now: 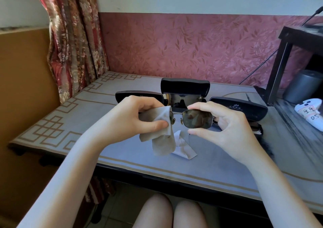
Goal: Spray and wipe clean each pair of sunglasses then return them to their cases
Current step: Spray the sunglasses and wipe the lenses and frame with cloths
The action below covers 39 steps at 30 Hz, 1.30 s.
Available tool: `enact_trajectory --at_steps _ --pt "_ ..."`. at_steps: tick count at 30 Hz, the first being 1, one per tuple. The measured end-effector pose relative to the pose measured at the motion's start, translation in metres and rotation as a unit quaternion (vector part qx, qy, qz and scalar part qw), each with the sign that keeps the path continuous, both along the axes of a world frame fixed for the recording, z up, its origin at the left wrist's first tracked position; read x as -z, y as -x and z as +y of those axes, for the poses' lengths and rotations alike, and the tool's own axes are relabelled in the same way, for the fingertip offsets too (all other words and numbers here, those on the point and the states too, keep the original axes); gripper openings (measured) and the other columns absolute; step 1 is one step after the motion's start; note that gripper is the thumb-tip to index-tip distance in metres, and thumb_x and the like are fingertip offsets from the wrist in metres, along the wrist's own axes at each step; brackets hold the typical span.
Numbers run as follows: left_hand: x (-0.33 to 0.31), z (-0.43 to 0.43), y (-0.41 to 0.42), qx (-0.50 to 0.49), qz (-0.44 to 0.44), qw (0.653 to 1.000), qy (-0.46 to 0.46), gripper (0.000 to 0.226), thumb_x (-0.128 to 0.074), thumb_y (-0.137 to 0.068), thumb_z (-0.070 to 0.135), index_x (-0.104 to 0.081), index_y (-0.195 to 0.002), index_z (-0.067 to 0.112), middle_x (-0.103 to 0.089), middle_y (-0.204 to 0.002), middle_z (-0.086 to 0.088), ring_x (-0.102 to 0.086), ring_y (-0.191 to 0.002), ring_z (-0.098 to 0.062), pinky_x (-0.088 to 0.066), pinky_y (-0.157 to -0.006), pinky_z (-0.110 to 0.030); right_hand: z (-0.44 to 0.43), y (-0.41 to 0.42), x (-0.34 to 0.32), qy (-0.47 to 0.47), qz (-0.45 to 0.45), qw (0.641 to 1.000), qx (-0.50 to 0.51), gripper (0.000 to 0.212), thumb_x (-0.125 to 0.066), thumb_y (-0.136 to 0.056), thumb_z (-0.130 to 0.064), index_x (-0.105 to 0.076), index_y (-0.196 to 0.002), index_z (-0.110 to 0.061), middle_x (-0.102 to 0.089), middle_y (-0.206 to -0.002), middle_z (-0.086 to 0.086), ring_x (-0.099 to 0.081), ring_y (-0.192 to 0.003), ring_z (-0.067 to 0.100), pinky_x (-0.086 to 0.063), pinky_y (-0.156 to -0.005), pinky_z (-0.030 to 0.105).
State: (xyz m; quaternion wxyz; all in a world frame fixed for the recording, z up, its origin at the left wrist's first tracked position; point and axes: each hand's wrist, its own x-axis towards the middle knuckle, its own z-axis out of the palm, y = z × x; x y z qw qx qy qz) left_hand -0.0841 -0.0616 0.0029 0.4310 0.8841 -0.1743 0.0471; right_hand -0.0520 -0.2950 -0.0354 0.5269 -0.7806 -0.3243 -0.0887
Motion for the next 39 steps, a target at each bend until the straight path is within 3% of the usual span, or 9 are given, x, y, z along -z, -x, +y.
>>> enact_trajectory --at_steps 8,12,19,21,23,25,28,34,39 --pt "-0.002 -0.014 -0.005 -0.023 -0.064 0.998 -0.006 0.031 -0.063 -0.09 0.037 -0.067 -0.078 0.008 -0.061 -0.072 -0.016 -0.051 -0.064 -0.029 -0.034 -0.054 -0.03 -0.001 0.003 -0.004 -0.037 -0.016 0.999 -0.008 0.045 -0.081 -0.073 -0.011 -0.067 -0.109 -0.034 -0.067 -0.103 -0.005 -0.062 -0.1 0.017 -0.046 -0.094 0.041" --pt "-0.002 -0.013 -0.004 -0.029 -0.046 0.998 0.027 0.035 -0.056 -0.094 0.035 -0.065 -0.074 0.007 -0.053 -0.063 -0.012 -0.042 -0.057 -0.011 -0.03 -0.054 -0.028 -0.001 0.002 -0.004 -0.057 -0.008 0.998 -0.004 0.045 -0.082 -0.072 -0.012 -0.068 -0.11 -0.03 -0.068 -0.099 -0.004 -0.063 -0.098 0.02 -0.047 -0.094 0.046" --pt "0.004 0.011 0.0 -0.012 -0.008 0.994 0.111 0.034 -0.057 -0.09 0.03 -0.068 -0.087 -0.002 -0.062 -0.06 -0.014 -0.053 -0.05 -0.008 -0.04 -0.053 -0.011 -0.002 0.001 -0.003 -0.087 0.017 0.996 0.0 0.042 -0.081 -0.069 -0.018 -0.07 -0.109 -0.028 -0.069 -0.095 -0.003 -0.064 -0.095 0.022 -0.049 -0.092 0.049" --pt "0.004 0.013 0.003 0.01 -0.005 0.993 0.117 0.021 -0.056 -0.091 0.022 -0.073 -0.095 0.01 -0.068 -0.066 -0.009 -0.055 -0.055 -0.005 -0.041 -0.056 -0.01 -0.001 0.001 -0.002 -0.087 0.024 0.996 -0.003 0.042 -0.081 -0.069 -0.019 -0.07 -0.108 -0.028 -0.069 -0.095 -0.003 -0.064 -0.095 0.023 -0.049 -0.091 0.05" --pt "0.003 0.014 0.006 0.037 0.004 0.992 0.121 0.024 -0.053 -0.09 0.01 -0.069 -0.107 0.015 -0.07 -0.067 0.014 -0.06 -0.062 0.005 -0.042 -0.063 -0.005 -0.001 0.0 -0.002 -0.089 0.031 0.996 -0.007 0.042 -0.081 -0.069 -0.018 -0.07 -0.108 -0.028 -0.07 -0.097 -0.003 -0.064 -0.095 0.022 -0.05 -0.092 0.047" --pt "0.002 0.017 0.007 0.058 0.022 0.99 0.129 0.029 -0.056 -0.086 0.006 -0.065 -0.112 0.015 -0.074 -0.082 0.017 -0.067 -0.078 0.004 -0.046 -0.07 -0.006 -0.001 0.0 -0.002 -0.086 0.03 0.996 -0.013 0.042 -0.081 -0.069 -0.015 -0.07 -0.108 -0.025 -0.071 -0.098 -0.004 -0.064 -0.095 0.019 -0.051 -0.092 0.039" --pt "0.002 0.018 0.005 0.045 0.045 0.985 0.163 0.031 -0.067 -0.074 0.007 -0.07 -0.104 0.015 -0.075 -0.09 0.009 -0.069 -0.083 -0.002 -0.05 -0.068 -0.011 -0.001 0.0 -0.002 -0.09 0.035 0.995 -0.016 0.042 -0.08 -0.068 -0.015 -0.07 -0.107 -0.027 -0.071 -0.097 -0.005 -0.065 -0.094 0.016 -0.05 -0.091 0.031" --pt "0.005 0.005 -0.002 -0.013 0.023 0.99 0.138 0.036 -0.089 -0.059 0.033 -0.072 -0.089 0.023 -0.074 -0.089 -0.001 -0.065 -0.079 -0.016 -0.053 -0.071 -0.038 0.001 -0.002 -0.003 -0.072 0.016 0.997 -0.004 0.043 -0.083 -0.071 -0.014 -0.069 -0.107 -0.034 -0.069 -0.097 -0.007 -0.063 -0.095 0.019 -0.049 -0.092 0.047" --pt "0.005 -0.004 -0.003 -0.043 -0.023 0.989 0.139 0.02 -0.078 -0.071 0.04 -0.072 -0.077 0.022 -0.069 -0.068 0.006 -0.058 -0.061 -0.004 -0.043 -0.057 -0.016 -0.002 -0.001 -0.002 -0.065 0.006 0.998 -0.002 0.044 -0.082 -0.071 -0.014 -0.068 -0.107 -0.034 -0.068 -0.097 -0.007 -0.064 -0.097 0.021 -0.049 -0.094 0.047"
